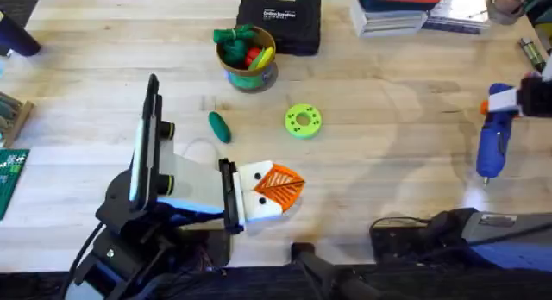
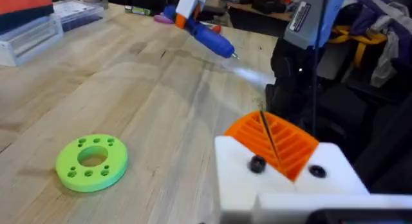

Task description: Pick up the gripper from the table and insert it into the empty holder that is missing its gripper. Then pick up a screw, insert it into the mounting hole, and use the screwdriver to tighten it. Finally, clean up the table by picking up the vegetable and placing it into the bucket.

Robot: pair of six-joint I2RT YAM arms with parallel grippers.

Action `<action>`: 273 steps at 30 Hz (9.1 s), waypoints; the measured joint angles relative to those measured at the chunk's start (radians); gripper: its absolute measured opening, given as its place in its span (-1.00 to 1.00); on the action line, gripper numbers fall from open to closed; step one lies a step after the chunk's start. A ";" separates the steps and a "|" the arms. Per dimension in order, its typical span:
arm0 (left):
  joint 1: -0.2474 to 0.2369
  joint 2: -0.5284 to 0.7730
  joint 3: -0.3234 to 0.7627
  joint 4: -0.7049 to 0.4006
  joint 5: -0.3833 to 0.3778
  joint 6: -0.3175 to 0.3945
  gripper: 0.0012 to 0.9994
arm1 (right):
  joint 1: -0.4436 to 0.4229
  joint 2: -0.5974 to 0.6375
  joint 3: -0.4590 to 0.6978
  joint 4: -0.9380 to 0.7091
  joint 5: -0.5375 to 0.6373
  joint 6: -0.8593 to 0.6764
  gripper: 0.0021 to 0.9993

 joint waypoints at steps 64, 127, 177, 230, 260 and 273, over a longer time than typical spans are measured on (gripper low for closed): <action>0.000 0.000 0.000 0.000 0.000 0.000 -0.99 | 1.530 -0.987 -0.506 1.107 -0.147 0.698 -0.65; 0.000 0.000 0.000 0.000 0.000 -0.012 -0.99 | 1.702 -0.731 -0.506 1.225 -0.141 0.695 -0.65; 0.000 -0.002 0.001 -0.001 -0.003 -0.005 -0.99 | 1.014 -0.246 -0.521 0.968 0.357 -0.474 -0.65; 0.000 0.243 0.523 -0.598 -0.825 -0.122 0.99 | 1.143 -0.490 -0.484 0.681 0.197 0.185 0.99; 0.298 0.978 0.615 -0.622 -0.877 -0.475 0.99 | 1.143 -0.490 -0.484 0.680 0.197 0.186 0.99; 0.299 1.301 0.780 -0.628 -0.859 -0.425 0.99 | 1.143 -0.490 -0.484 0.661 0.197 0.186 0.99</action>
